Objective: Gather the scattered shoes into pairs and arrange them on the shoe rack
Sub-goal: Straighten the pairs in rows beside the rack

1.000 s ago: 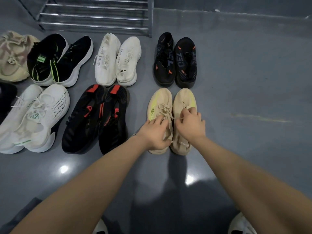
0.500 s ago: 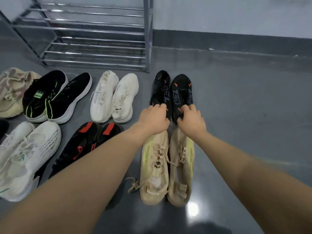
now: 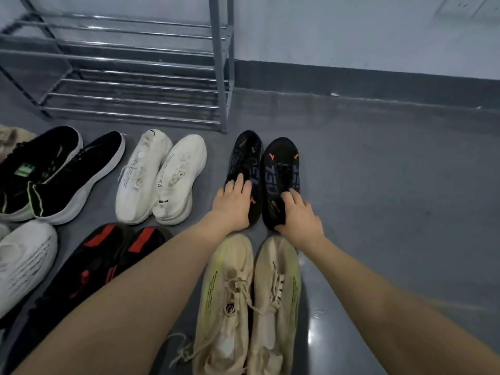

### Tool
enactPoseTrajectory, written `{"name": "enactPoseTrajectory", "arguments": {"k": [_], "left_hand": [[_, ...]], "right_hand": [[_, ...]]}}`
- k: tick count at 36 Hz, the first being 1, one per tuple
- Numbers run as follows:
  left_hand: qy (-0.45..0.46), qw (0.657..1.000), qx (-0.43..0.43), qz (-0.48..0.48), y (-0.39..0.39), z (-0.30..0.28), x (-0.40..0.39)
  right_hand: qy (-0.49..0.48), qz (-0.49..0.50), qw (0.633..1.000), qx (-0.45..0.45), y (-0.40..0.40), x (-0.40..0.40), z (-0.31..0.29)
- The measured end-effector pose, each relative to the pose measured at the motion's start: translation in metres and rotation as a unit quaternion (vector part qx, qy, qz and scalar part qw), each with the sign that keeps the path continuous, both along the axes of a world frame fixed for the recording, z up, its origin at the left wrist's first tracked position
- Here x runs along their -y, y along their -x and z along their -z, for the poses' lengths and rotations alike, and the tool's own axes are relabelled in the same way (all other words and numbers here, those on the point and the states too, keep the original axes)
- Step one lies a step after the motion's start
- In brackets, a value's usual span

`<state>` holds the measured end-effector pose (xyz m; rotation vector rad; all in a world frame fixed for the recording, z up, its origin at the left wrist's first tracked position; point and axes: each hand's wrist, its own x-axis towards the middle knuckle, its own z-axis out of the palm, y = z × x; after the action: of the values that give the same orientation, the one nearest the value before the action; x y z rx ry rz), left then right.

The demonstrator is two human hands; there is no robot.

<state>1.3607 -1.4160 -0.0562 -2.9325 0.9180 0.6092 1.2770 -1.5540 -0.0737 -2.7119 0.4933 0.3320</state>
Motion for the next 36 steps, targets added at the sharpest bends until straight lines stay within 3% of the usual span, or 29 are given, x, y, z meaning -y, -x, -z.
{"name": "enactPoseTrajectory", "arguments": {"k": [3, 7, 11, 17, 22, 36], "left_hand": [[-0.036, 0.999, 0.008, 0.019, -0.007, 0.002, 0.005], [-0.113, 0.991, 0.054, 0.048, -0.012, -0.001, 0.007], [-0.128, 0.987, 0.076, 0.054, -0.018, -0.001, 0.001], [-0.075, 0.992, 0.067, 0.071, -0.015, -0.002, 0.003], [-0.092, 0.988, 0.056, 0.112, -0.017, -0.007, -0.011], [0.006, 0.981, 0.188, 0.048, -0.015, -0.043, -0.020]], "right_hand": [[-0.057, 0.021, 0.998, 0.014, -0.004, 0.002, 0.004], [-0.038, 0.009, 0.999, -0.011, -0.010, 0.001, 0.007], [-0.020, 0.009, 0.999, -0.033, -0.010, 0.000, 0.010], [-0.024, 0.004, 0.999, -0.021, -0.006, -0.001, 0.009], [-0.022, 0.004, 1.000, 0.010, 0.000, -0.002, 0.008], [-0.045, 0.033, 0.994, 0.091, -0.002, -0.020, -0.001]]}}
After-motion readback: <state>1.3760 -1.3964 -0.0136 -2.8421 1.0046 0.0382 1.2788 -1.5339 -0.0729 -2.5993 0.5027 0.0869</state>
